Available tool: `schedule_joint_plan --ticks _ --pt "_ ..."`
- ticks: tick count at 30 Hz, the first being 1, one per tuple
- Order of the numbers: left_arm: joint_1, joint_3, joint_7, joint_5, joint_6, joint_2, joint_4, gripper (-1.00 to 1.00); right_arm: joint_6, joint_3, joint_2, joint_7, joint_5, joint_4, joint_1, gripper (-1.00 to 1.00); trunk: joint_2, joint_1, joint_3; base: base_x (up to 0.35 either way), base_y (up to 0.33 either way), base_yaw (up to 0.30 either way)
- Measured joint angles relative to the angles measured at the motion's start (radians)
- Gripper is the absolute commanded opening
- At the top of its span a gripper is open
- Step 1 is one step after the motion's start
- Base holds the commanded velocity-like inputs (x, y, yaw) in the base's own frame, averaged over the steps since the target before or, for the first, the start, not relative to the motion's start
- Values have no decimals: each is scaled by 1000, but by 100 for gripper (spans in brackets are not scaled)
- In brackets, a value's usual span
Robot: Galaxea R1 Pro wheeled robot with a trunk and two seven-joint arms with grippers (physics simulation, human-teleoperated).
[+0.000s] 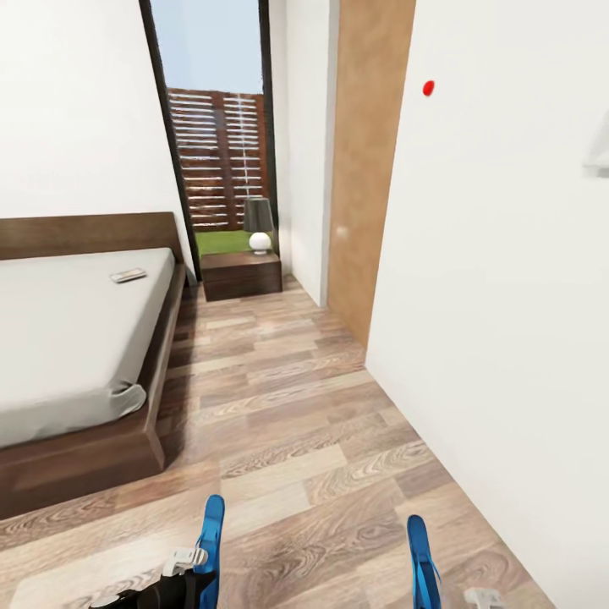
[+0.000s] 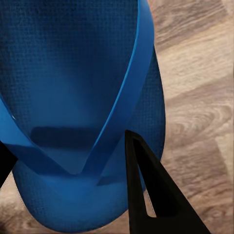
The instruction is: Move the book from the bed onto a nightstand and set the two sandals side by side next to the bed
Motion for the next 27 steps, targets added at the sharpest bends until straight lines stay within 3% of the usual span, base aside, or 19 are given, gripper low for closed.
schedule_joint_plan --ticks 9,27 --pt "0 0 0 0 0 0 0 -100 0 0 0 0 0 0 0 -100 0 0 0 329 0 175" --pt "0 0 1 0 0 0 0 -100 0 0 0 -3 0 0 0 -100 0 0 0 327 0 6"
